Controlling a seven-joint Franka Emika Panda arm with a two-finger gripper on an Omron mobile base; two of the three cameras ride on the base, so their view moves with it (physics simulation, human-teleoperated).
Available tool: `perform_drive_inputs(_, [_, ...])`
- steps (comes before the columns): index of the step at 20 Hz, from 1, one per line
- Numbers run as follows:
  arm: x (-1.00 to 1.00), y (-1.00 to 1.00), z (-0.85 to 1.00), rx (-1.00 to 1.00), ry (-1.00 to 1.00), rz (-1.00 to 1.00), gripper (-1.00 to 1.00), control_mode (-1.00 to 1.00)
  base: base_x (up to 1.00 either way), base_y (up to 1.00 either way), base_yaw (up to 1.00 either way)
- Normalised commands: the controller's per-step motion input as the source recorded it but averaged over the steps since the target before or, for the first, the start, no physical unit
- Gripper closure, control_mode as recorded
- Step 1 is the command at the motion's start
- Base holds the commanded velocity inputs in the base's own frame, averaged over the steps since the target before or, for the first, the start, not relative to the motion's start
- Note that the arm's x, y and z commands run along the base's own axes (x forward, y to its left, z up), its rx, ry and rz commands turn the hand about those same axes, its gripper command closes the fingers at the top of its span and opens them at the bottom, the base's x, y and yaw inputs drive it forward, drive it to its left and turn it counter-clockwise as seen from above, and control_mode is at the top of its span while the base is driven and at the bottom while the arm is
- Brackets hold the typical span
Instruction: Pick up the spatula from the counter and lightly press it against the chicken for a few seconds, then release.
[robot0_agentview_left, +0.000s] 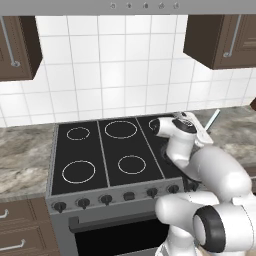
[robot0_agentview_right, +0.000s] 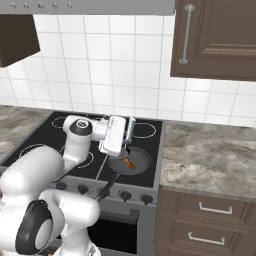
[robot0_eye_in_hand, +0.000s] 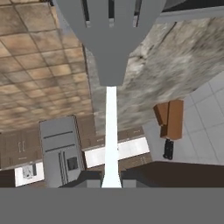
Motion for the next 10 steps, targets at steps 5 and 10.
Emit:
perform_drive_inputs(5, [0.31,0.17,-0.08,-0.03,0.00,-0.04,1.00,-1.00,0.00,0.00,0.00])
perform_drive_inputs(10, [0.23,0.06,-0.05,-0.03,0.00,-0.03,1.00,-1.00,0.00,0.00,0.00])
